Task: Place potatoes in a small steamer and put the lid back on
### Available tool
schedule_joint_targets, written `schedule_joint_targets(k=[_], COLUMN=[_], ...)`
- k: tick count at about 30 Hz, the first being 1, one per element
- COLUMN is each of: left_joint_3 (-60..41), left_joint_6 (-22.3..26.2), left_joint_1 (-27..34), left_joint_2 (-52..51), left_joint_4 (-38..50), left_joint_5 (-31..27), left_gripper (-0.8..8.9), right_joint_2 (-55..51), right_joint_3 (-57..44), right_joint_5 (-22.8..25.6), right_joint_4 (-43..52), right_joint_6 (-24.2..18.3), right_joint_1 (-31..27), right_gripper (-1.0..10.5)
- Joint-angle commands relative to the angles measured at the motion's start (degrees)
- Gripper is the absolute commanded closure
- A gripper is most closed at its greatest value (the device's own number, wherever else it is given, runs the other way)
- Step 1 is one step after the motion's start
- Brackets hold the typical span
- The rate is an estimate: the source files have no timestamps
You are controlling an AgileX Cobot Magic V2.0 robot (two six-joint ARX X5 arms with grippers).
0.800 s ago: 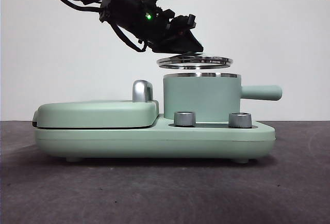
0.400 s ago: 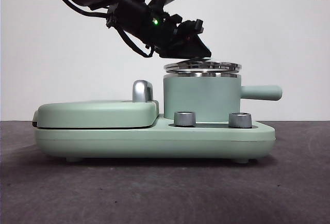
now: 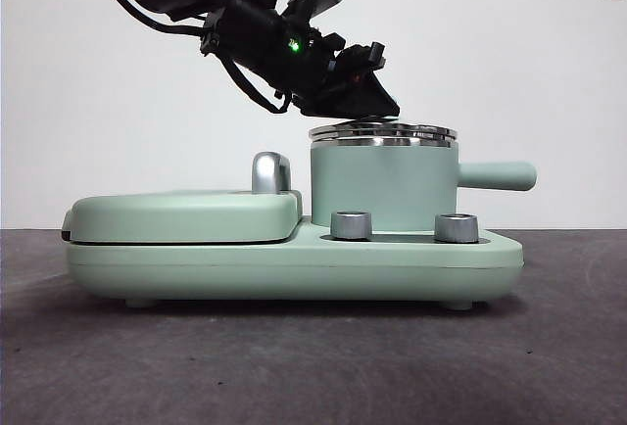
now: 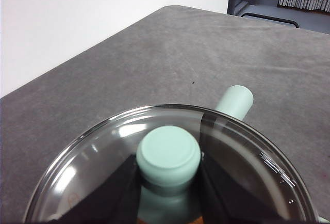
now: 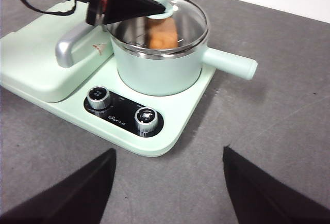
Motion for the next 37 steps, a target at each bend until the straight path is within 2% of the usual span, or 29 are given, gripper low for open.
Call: schedule_joint_targets(k=[1,23,25,29,31,37], left_joint_3=[1.88,1.90,1.90,1.90,1.90,1.90], left_joint_6=[0.24,0.13,-0.52,-1.86,-2.34,-3.21], left_joint_1=[-0.39,-0.50,-0.48,-0.42,-0.44,-0.39], left_joint_2=[1.16,4.42,4.11,2.89,2.05,-2.27], left_joint_4=[0.98,-0.26,-0.50,-0.68,-0.70,-4.74], left_joint_5=[0.33,0.57,0.57,0.52,0.55,0.52], left_gripper=[7.99,7.93,7.65,5.55,4.89,4.62], right_joint_2=[0.33,0.33,0.33,0.33,0.33,0.33], right_joint_3=[0.15,0.15,0.15,0.15,0.15,0.15], right_joint_5=[0.13,0.13,0.11,0.11,0.11,0.11], right_joint_4=[0.68,0.68,0.68,0.68,0.68,0.68], right_joint_6=[0.44,0.66,0.66,0.63,0.63,0.61], right_joint_1=[0.35,0.35,0.35,0.35,0.35,0.35], right_gripper=[6.3,6.3,6.3,6.3,6.3,6.3])
